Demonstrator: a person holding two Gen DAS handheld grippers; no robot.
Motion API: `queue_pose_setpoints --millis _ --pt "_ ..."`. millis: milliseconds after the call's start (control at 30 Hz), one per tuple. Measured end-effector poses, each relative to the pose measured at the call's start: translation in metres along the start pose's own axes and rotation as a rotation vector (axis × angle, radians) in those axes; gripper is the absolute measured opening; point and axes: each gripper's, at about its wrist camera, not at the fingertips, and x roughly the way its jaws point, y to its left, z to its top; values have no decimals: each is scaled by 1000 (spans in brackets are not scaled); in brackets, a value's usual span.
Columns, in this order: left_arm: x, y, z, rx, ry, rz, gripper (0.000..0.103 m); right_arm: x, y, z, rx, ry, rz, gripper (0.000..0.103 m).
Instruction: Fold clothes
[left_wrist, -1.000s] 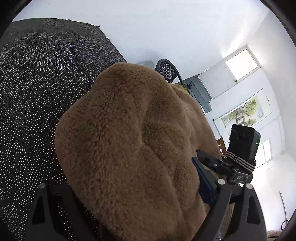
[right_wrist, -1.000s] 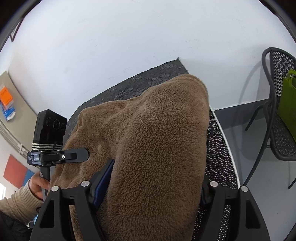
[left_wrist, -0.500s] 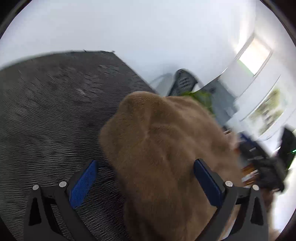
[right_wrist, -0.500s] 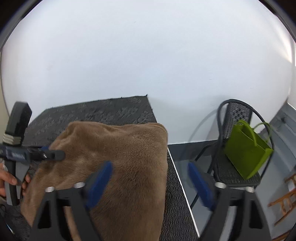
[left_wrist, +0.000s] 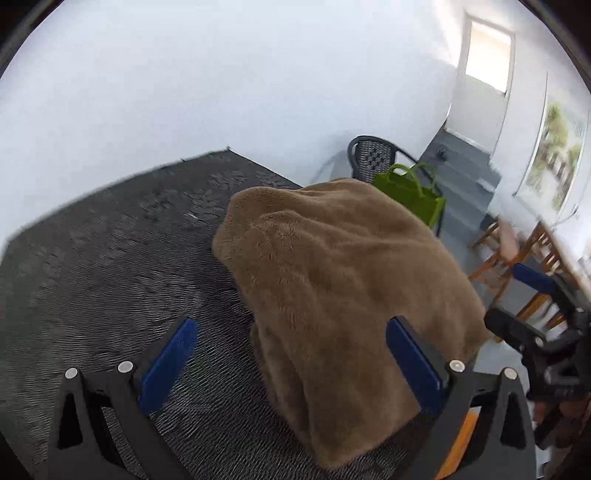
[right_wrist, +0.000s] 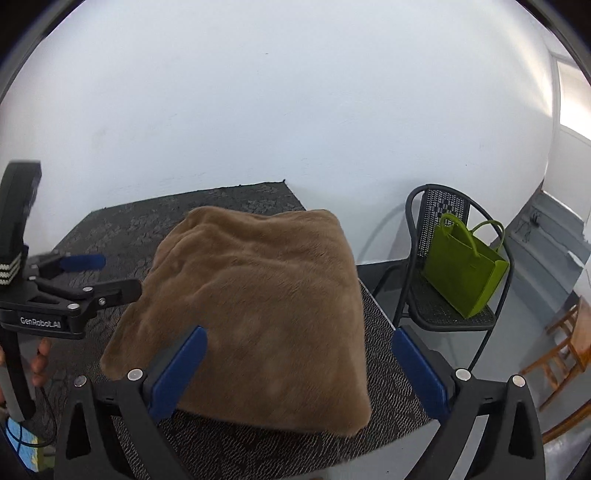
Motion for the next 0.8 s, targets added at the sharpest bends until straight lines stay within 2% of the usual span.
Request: queue_pose_setpoints --millis 67,167,333,433,567,800 --pt "-11 -9 -6 26 -15 21 103 -4 11 -6 -16 16 -19 102" --pt "-27 -12 -17 3 -39 0 103 -9 17 -14 -4 23 -17 102" --pt "-36 9 -15 -90 -84 -18 103 -9 20 -22 49 46 22 102" --pt "-41 17 -13 -100 -102 14 103 -9 24 -25 43 52 26 102" --pt "-47 13 -14 -92 -94 19 103 -11 28 -26 30 49 22 102" --pt "-43 1 -16 -57 -57 -31 103 -13 27 -28 40 50 8 102"
